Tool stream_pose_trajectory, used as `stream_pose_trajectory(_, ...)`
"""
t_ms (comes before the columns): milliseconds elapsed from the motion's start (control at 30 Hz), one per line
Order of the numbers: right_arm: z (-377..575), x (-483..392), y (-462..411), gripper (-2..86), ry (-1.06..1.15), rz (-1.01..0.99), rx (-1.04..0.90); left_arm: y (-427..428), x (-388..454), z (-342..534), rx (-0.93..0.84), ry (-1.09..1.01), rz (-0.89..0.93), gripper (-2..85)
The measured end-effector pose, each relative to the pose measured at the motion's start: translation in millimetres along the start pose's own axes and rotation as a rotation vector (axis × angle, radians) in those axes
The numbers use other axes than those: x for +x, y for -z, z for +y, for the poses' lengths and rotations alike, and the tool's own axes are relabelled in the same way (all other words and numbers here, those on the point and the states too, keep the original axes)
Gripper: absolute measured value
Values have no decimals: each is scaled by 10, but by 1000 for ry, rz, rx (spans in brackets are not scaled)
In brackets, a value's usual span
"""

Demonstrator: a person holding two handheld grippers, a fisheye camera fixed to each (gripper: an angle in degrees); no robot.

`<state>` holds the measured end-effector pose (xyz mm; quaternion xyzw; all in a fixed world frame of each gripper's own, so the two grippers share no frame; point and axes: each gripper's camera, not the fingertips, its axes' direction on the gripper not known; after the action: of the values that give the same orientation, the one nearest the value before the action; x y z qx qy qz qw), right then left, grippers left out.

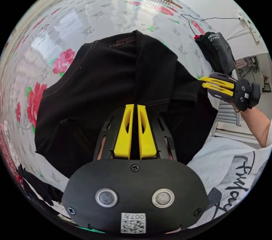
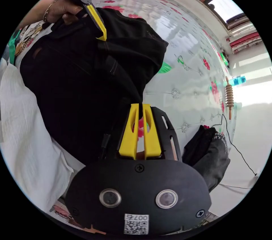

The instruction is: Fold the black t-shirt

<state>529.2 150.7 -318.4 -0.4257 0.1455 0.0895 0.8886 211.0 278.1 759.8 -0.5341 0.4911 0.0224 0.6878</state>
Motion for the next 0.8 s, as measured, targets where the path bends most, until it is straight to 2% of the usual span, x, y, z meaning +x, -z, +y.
stream_pose_trajectory(100, 117, 88, -63, 2, -34, -55, -55, -26, -60, -74, -15, 22, -7, -6)
stream_pose_trajectory(333, 212, 203, 379, 15, -102, -105, 62, 133, -11, -372, 57, -87, 21, 8)
stream_pose_trajectory(467, 220, 90, 583, 19, -2, -121, 105, 55, 133, -695, 61, -183, 59, 37)
stream_pose_trajectory(600, 99, -12, 555, 20, 58, -117, 147, -265, 282, -1108, -10, -256, 66, 57)
stream_pose_trajectory(667, -27, -68, 369, 22, 93, -175, 99, -426, 291, -1265, -51, -250, 40, 52)
stream_pose_trajectory(800, -60, -126, 281, 11, 112, -193, 73, -619, 288, -1515, -117, -277, 25, -2)
